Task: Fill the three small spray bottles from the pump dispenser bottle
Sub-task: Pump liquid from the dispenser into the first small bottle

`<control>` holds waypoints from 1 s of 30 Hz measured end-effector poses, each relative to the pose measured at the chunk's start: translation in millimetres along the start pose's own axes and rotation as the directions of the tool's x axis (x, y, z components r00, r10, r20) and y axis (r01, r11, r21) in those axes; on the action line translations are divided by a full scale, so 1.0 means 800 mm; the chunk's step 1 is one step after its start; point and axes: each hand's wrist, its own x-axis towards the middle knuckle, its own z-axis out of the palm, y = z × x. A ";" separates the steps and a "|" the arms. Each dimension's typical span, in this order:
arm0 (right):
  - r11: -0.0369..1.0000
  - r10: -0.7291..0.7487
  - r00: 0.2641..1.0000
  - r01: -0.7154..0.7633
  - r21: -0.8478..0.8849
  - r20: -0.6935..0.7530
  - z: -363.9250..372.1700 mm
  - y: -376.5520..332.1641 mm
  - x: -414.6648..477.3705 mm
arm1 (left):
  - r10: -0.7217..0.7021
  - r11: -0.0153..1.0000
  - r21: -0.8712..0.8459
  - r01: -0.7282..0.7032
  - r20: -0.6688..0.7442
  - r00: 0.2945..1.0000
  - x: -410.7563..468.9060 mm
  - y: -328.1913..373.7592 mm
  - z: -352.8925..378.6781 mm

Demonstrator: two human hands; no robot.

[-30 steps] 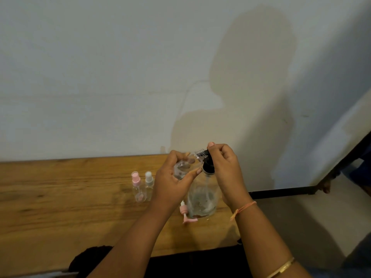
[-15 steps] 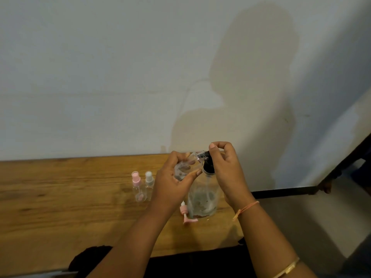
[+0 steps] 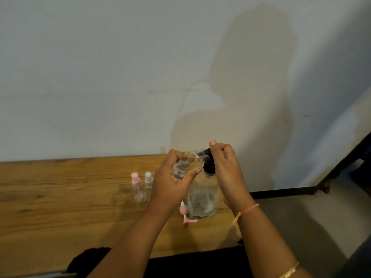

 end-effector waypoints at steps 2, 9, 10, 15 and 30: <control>1.000 -0.021 1.000 0.021 -0.015 0.001 0.000 0.002 -0.002 | -0.008 1.000 0.026 0.007 0.008 1.000 0.001 -0.002 -0.001; 0.999 -0.024 1.000 0.024 -0.023 0.010 -0.002 0.001 0.001 | -0.019 0.996 0.089 0.016 0.030 0.999 -0.001 -0.007 -0.003; 1.000 -0.015 1.000 0.016 -0.014 0.014 -0.002 0.000 0.001 | -0.021 0.996 0.092 0.018 0.029 0.999 -0.001 -0.006 -0.003; 1.000 0.008 1.000 -0.007 0.028 -0.013 -0.001 0.000 -0.002 | -0.021 0.999 0.036 0.021 0.001 1.000 -0.001 -0.002 -0.002; 1.000 0.001 1.000 -0.001 -0.006 0.015 -0.003 0.005 0.006 | -0.020 0.998 0.067 0.018 0.024 1.000 0.000 -0.006 0.000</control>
